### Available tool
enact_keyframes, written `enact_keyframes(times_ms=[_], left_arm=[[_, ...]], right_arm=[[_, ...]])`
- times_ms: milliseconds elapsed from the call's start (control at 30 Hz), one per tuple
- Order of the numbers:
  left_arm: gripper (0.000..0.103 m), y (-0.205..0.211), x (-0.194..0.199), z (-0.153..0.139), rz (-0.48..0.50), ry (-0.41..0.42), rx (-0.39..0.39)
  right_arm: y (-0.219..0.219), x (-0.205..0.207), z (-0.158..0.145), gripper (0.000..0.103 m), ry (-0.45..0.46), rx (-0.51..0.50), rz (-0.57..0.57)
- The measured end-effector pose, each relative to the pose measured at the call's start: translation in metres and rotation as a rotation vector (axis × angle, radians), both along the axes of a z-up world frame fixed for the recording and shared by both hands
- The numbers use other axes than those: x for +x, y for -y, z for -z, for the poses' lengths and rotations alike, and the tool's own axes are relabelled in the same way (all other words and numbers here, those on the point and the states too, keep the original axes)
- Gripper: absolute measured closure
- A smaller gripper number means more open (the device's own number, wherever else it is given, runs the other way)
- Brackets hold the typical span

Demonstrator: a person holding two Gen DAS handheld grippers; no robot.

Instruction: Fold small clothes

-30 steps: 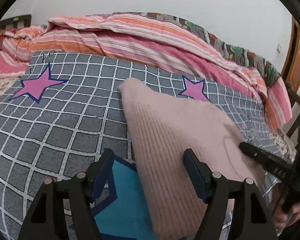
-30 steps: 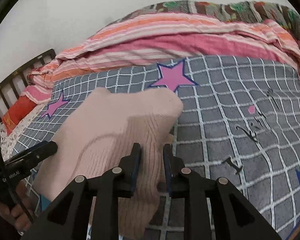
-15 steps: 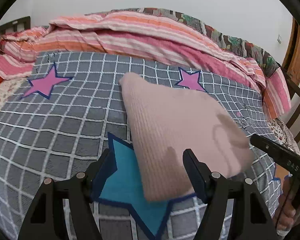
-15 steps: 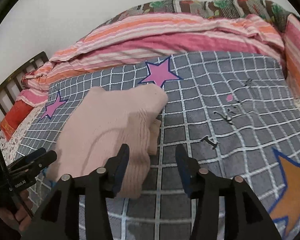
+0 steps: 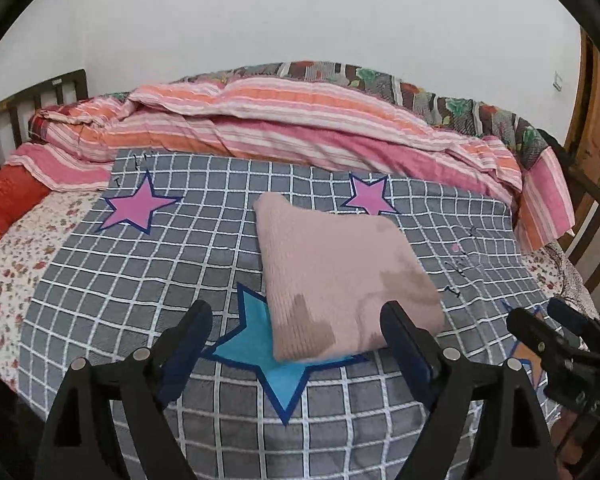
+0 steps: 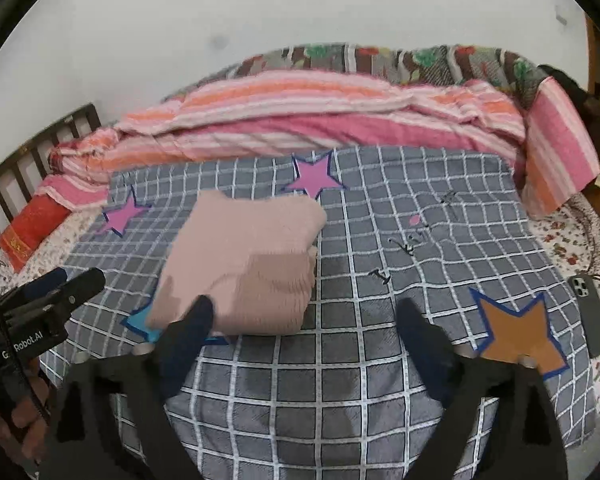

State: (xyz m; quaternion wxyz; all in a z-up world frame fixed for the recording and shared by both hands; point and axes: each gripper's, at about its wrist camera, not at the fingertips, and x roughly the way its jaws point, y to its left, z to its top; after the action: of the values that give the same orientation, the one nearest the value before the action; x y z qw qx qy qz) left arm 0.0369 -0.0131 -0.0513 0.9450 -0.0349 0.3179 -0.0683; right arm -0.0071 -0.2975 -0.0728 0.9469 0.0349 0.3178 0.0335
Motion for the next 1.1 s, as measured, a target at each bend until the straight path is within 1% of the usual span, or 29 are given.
enact_keyframes(times_ms=[33, 133, 233, 367, 567, 1100], left_arm=[[0.016, 0.0, -0.004, -0.003, -0.001, 0.002, -0.002], [0.016, 0.002, -0.011, -0.01, 0.004, -0.004, 0.013], [0.016, 0.003, -0.018, -0.016, 0.004, 0.006, 0.03], [0.016, 0.002, -0.023, -0.021, 0.001, 0.017, 0.038], [0.016, 0.0, -0.028, -0.024, -0.021, 0.035, 0.047], [0.016, -0.006, -0.029, -0.023, -0.026, 0.028, 0.056]], right_arm=[[-0.001, -0.006, -0.004, 0.004, 0.01, -0.001, -0.002], [-0.004, -0.015, -0.01, 0.003, 0.001, -0.022, 0.001], [-0.005, -0.021, -0.012, 0.003, -0.007, -0.056, 0.019], [-0.003, -0.024, -0.013, 0.003, -0.017, -0.051, 0.032], [0.002, -0.027, -0.015, 0.003, -0.018, -0.05, 0.052], [0.002, -0.03, -0.021, 0.003, -0.013, -0.067, 0.073]])
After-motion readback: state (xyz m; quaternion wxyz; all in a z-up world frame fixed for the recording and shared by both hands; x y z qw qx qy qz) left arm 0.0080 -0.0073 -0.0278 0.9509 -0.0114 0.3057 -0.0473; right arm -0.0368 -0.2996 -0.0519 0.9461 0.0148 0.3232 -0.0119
